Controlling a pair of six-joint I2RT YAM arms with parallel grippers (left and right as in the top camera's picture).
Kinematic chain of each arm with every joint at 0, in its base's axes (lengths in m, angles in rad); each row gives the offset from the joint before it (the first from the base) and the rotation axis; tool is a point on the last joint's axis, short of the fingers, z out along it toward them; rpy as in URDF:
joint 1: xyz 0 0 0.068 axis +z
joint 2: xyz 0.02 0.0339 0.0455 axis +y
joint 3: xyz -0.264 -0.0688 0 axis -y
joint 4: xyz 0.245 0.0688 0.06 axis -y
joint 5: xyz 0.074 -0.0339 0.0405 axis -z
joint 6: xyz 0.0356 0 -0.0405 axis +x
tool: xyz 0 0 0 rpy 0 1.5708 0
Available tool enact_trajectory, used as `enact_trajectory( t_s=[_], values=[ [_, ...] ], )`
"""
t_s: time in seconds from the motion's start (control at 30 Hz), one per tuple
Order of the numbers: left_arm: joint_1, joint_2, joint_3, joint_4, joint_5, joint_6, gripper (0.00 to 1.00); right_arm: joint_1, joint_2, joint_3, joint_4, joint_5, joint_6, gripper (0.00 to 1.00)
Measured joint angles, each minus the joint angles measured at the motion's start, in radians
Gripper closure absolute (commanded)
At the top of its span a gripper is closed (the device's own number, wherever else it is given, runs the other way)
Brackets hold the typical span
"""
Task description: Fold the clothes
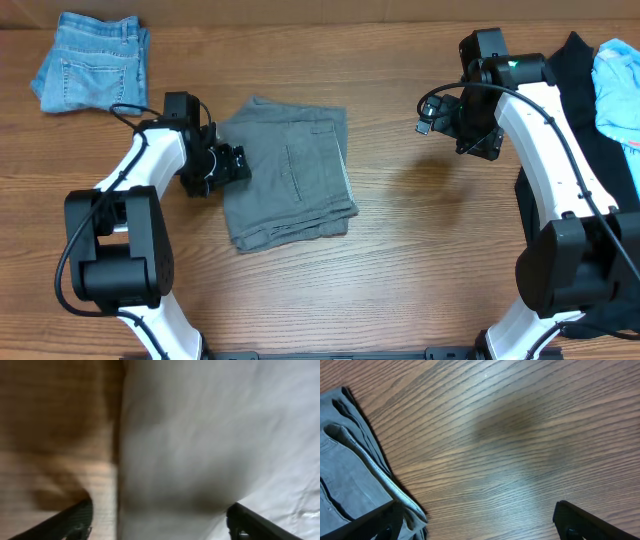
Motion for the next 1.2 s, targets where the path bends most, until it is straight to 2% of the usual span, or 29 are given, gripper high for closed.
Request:
enact_trajectory(
  t_s=[0.03, 0.07, 0.1, 0.13, 0.4, 0.8, 0.97, 1.2],
  values=[
    [0.0, 0.008, 0.004, 0.016, 0.006, 0.01, 0.67, 0.0, 0.0, 0.0, 0.0, 0.0, -0.002, 0.0],
    [0.0, 0.014, 0.007, 0.023, 0.01, 0.015, 0.84, 0.0, 0.0, 0.0, 0.0, 0.0, -0.004, 0.0],
    [0.0, 0.021, 0.009, 0.033, 0.015, 0.022, 0.93, 0.0, 0.0, 0.0, 0.0, 0.0, -0.005, 0.0],
    [0.001, 0.027, 0.009, 0.039, 0.015, 0.03, 0.96, 0.0, 0.0, 0.0, 0.0, 0.0, -0.005, 0.0],
    [0.0, 0.07, 0.086, 0.016, -0.013, 0.053, 0.96, 0.0, 0.0, 0.0, -0.01, -0.001, -0.012, 0.0],
    [0.007, 0.113, 0.431, 0.026, -0.188, 0.198, 0.96, 0.0, 0.0, 0.0, -0.111, -0.001, -0.016, 0.0],
    [0.051, 0.129, 0.544, 0.042, -0.228, 0.241, 0.96, 0.0, 0.0, 0.0, -0.157, -0.001, -0.015, 0.0],
    [0.145, 0.188, 0.604, 0.09, -0.27, 0.286, 0.96, 0.0, 0.0, 0.0, -0.212, 0.0, -0.015, 0.0]
  ],
)
